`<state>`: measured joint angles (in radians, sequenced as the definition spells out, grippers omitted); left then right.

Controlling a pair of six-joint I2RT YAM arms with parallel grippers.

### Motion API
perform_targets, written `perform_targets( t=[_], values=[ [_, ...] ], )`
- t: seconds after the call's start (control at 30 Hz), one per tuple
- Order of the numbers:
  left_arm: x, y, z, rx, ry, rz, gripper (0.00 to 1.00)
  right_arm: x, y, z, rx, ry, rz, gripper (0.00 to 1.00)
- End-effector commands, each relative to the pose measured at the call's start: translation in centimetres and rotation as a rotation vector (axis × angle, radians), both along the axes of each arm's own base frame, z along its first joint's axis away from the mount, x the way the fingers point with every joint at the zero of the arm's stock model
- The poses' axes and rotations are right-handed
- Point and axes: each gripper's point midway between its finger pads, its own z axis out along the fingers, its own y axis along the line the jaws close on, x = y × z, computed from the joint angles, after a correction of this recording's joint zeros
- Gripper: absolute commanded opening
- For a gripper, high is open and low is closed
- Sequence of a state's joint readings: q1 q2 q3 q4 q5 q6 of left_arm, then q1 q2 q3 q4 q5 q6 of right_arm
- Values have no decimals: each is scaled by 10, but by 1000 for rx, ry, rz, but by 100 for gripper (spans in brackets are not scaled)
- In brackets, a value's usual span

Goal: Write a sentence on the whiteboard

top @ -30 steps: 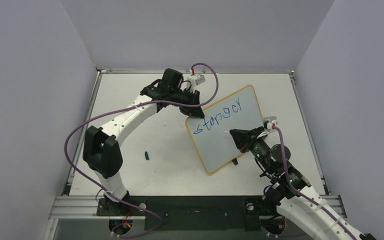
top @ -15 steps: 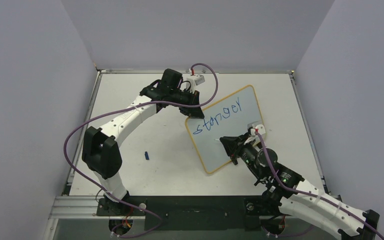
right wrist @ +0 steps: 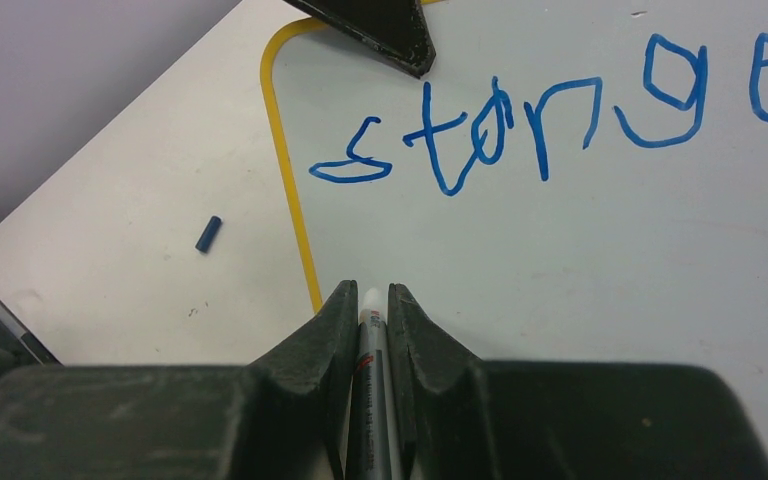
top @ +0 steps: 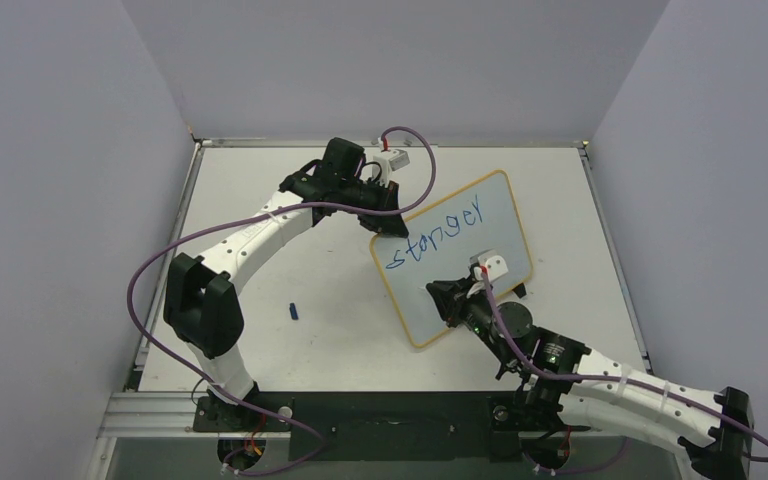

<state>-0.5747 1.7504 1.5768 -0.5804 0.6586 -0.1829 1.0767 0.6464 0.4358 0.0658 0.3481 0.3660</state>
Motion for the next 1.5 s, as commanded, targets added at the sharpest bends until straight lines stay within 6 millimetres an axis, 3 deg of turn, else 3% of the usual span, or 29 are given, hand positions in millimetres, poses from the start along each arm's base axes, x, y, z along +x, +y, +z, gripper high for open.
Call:
perform_targets(
  t=[0.0,0.83,1.47],
  values=[
    [21,9,18,11,-139,68,0,6,1,32,59,-68,-35,0],
    [21,10,21,8,-146,72,0,12,-1,30,31,-85,-79,0],
    [20,10,20,6,-145,71,0,22,18,38,12,-106,-70,0]
  ],
)
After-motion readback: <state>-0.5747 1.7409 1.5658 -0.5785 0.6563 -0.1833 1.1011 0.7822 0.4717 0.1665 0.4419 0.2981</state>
